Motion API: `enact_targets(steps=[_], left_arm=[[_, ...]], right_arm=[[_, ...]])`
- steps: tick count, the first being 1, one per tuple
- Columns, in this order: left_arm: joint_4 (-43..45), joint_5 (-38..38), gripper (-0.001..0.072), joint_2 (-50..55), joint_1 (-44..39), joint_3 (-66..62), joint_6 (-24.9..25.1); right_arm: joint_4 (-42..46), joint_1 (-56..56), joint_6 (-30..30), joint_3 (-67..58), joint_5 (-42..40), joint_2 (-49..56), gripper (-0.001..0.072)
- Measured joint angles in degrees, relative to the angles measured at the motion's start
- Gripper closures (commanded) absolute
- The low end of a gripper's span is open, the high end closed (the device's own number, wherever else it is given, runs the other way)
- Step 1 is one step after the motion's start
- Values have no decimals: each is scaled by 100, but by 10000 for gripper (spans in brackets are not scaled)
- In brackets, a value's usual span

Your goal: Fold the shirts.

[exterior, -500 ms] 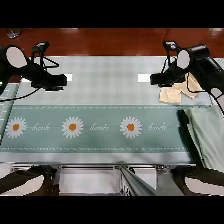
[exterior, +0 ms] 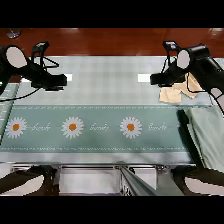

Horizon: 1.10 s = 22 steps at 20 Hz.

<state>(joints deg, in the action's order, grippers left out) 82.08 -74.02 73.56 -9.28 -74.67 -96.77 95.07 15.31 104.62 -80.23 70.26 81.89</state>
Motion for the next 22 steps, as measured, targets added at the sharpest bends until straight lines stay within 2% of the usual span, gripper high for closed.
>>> enact_targets(steps=[4,7,8,9,10,12,13,14,15,18,22], left_arm=[[2,55,686,7,2,0,15],[2,638,686,7,37,-11,-35],[-26,793,686,7,48,-13,-101],[-52,927,686,9,50,-13,-144],[-79,1091,686,7,55,-13,-184],[-125,1556,684,9,66,-15,-227],[-140,1788,595,11,68,-15,-256],[-157,2022,217,24,68,-15,-262],[-175,2264,8,57,68,-17,-267],[-197,2811,6,271,90,-20,-304],[-201,2804,6,647,107,-17,-302]], right_arm=[[7,0,2,0,-544,0,694],[55,0,-4,0,-1355,0,690],[63,0,-13,0,-1637,0,629],[111,-4,-13,0,-1917,0,381],[243,-33,26,0,-2225,7,85],[614,-203,286,0,-2699,83,82],[789,-367,444,0,-2855,160,82],[929,-616,601,0,-2990,291,82],[1021,-866,717,-17,-3071,422,82],[1108,-1718,927,-308,-3112,986,82],[723,-2618,868,-1193,-2389,2041,110]])
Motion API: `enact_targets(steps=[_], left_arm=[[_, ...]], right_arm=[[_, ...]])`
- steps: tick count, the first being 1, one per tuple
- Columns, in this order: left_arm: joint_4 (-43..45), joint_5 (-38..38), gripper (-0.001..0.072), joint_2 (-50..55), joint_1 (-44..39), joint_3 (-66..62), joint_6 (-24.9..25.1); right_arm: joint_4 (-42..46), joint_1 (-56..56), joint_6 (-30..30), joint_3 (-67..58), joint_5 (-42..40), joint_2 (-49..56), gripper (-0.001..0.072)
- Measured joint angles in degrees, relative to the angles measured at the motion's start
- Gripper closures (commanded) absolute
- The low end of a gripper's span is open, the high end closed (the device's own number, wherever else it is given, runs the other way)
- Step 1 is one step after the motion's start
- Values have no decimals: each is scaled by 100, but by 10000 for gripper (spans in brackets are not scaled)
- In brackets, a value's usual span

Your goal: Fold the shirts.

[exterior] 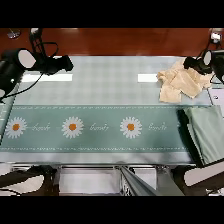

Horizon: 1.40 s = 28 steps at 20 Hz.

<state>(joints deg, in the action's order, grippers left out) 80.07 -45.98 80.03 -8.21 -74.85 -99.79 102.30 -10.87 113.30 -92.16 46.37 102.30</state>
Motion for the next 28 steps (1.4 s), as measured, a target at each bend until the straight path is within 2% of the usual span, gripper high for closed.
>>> enact_targets(steps=[1,2,3,4,8,11,14,20,25,28], left_arm=[[0,-76,6,74,2,0,0],[-2,-125,6,144,7,-2,2],[-4,-238,6,192,7,0,4],[-2,-354,6,234,11,0,7],[249,-1270,7,116,273,0,138],[442,-1779,7,-529,691,98,382],[299,-1827,7,-1856,920,752,597],[-267,-1659,7,-4489,949,2667,728],[-664,-1576,7,-5088,949,3187,750],[-761,-1554,7,-5040,951,3268,763]], right_arm=[[-201,-149,-85,-238,271,273,160],[-396,-267,-170,-457,546,511,319],[-562,-354,-278,-636,767,693,576],[-750,-420,-417,-798,964,831,693],[-1749,-492,-1233,-1532,1471,822,694],[-2203,-245,-1829,-1891,1392,-44,694],[-2382,208,-2210,-2026,1147,-1228,694],[-2483,1416,-2516,-2098,1005,-3084,694],[-2507,3115,-2605,-1908,1725,-3740,695],[-2404,4319,-2350,-1180,1504,-3744,694]])
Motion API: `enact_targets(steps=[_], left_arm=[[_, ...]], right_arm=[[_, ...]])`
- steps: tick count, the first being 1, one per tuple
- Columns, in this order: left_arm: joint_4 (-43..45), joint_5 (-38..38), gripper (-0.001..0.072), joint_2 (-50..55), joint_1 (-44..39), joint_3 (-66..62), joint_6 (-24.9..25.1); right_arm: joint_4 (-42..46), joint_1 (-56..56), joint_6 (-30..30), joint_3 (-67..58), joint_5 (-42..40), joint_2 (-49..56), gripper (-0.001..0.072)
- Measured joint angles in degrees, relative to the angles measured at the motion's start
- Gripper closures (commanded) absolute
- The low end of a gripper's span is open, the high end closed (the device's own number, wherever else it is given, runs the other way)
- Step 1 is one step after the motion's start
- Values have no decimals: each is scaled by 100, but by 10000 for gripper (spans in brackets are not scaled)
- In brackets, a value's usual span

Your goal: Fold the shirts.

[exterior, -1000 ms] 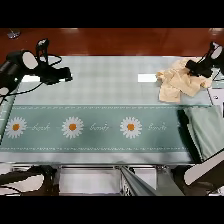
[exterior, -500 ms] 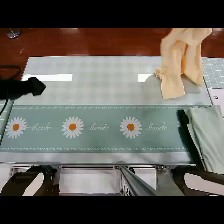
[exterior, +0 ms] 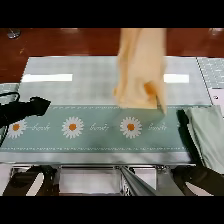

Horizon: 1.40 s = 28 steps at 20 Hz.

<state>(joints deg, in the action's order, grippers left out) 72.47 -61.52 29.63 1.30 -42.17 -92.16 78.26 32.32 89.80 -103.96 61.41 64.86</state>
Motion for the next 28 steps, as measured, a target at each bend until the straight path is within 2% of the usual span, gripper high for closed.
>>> enact_targets(steps=[4,5,6,7,10,12,15,17,19,22,23,24,25,28], left_arm=[[-50,4,7,208,2,35,4],[-68,4,7,267,2,37,4],[-118,2,7,332,2,42,4],[-192,4,7,409,-7,42,4],[-514,7,7,734,-168,44,131],[-627,4,7,955,-286,44,205],[-699,-24,8,1285,-315,186,339],[-837,0,8,1589,-256,487,446],[-1333,170,8,2057,-219,822,752],[-2612,382,11,3032,-269,1069,1655],[-2979,448,62,3327,-310,1078,1943],[-3333,503,352,3654,-369,1049,2199],[-3560,527,673,3932,-426,988,2387],[-4004,507,686,4597,-568,623,2736]], right_arm=[[278,782,796,1384,-442,544,693],[205,872,966,1742,-568,767,616],[13,931,1091,2022,-647,1003,261],[-293,970,1126,2240,-728,1268,89],[-1038,710,813,2350,-651,1790,87],[-1209,61,562,2127,-313,1797,88],[-774,-1591,376,2155,203,1294,99],[-579,-2806,299,2723,380,831,99],[-826,-3832,103,3556,385,422,100],[-1569,-4776,-476,4763,278,52,100],[-1733,-4920,-632,5064,225,-9,99],[-1845,-4992,-745,5300,210,-50,99],[-1954,-5016,-835,5497,127,-68,99],[-2111,-4763,-953,5869,87,192,100]])
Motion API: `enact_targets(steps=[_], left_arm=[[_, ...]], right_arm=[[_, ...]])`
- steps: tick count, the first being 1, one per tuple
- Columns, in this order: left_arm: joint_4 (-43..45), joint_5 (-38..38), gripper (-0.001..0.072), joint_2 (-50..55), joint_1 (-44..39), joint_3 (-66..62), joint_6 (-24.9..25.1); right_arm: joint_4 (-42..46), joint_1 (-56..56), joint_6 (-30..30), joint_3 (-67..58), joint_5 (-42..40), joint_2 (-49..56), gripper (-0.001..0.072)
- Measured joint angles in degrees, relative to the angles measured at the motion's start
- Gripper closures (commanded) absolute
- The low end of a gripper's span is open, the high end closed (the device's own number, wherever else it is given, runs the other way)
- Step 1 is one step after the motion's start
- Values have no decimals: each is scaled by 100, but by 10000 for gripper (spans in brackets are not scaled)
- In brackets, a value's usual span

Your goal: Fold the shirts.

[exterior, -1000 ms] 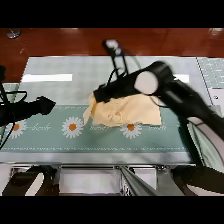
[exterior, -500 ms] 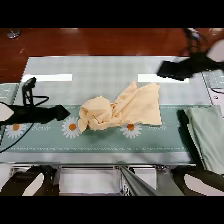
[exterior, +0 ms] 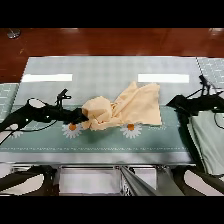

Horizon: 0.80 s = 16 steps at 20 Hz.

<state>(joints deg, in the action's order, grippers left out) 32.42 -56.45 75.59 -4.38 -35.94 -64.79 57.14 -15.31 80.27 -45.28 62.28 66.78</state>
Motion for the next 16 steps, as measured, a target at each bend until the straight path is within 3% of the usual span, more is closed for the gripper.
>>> enact_targets(steps=[6,7,8,9,13,16], left_arm=[[-267,-326,687,367,-79,-807,221],[-286,-365,687,385,-83,-876,236],[-289,-411,687,396,-83,-933,251],[-293,-448,687,402,-87,-973,254],[-310,-540,687,380,-26,-1191,273],[-330,-702,688,94,254,-1947,225]], right_arm=[[-151,905,164,-61,-164,1128,100],[-216,1014,186,-151,-131,1281,163],[-238,1123,190,-225,-133,1405,397],[-249,1217,186,-284,-173,1495,702],[-570,1497,-94,-831,2,1650,694],[-649,1547,-114,-2173,282,1473,694]])
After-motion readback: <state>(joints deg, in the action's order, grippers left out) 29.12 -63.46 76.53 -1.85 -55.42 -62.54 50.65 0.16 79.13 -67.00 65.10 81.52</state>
